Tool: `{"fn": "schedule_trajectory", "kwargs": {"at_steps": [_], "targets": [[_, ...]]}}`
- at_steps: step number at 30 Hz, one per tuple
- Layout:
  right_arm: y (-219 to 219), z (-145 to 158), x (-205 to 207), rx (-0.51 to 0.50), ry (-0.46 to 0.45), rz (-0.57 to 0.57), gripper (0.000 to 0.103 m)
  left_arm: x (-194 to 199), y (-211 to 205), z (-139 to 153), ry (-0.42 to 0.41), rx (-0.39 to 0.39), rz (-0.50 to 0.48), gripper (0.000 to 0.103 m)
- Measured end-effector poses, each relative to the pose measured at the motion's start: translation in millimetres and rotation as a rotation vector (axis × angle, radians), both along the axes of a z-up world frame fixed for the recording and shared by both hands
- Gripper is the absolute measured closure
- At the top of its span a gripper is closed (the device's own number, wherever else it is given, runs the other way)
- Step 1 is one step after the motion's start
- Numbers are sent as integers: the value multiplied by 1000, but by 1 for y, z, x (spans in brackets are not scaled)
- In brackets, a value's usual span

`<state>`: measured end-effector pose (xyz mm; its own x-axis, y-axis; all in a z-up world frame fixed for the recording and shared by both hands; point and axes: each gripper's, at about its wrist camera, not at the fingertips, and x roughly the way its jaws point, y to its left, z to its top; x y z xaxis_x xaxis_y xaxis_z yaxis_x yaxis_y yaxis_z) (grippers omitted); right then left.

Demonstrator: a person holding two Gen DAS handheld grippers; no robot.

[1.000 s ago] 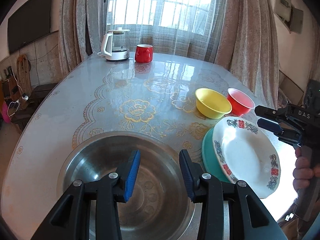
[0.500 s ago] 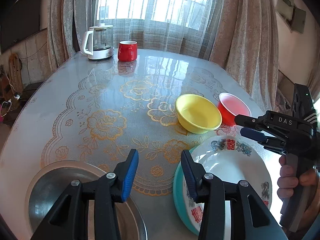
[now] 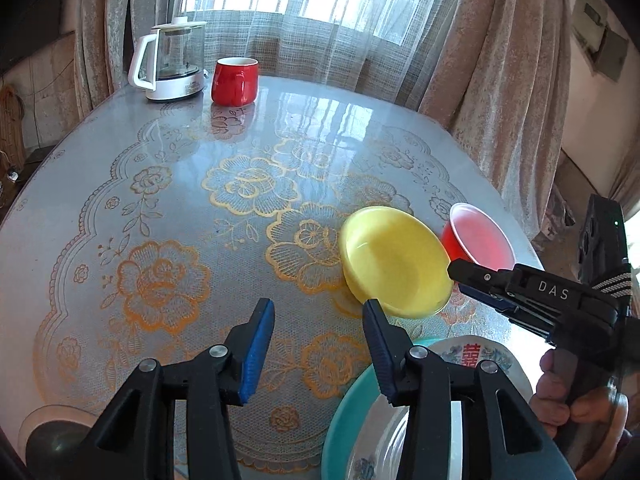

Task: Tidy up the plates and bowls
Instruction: 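Move both grippers to the yellow bowl rim and grasp it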

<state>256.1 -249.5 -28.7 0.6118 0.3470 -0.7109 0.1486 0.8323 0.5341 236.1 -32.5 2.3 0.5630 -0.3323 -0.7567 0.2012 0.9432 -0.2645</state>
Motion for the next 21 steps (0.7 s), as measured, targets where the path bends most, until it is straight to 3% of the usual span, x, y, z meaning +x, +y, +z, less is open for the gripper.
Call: {"fn": "schedule_trajectory", "kwargs": {"at_steps": [3, 12, 14, 16, 21], "targets": [[2, -3, 4, -15, 10, 4, 73, 14, -7, -3, 25, -31, -22, 57], [-1, -16, 8, -13, 49, -11, 73, 43, -32, -18, 83, 16, -71, 59], [2, -20, 12, -14, 57, -1, 79, 51, -38, -26, 117, 28, -79, 63], [5, -25, 14, -21, 71, 16, 85, 53, -42, -31, 138, 7, -93, 76], [9, -22, 9, -62, 50, 31, 86, 40, -46, -19, 59, 22, -123, 82]]}}
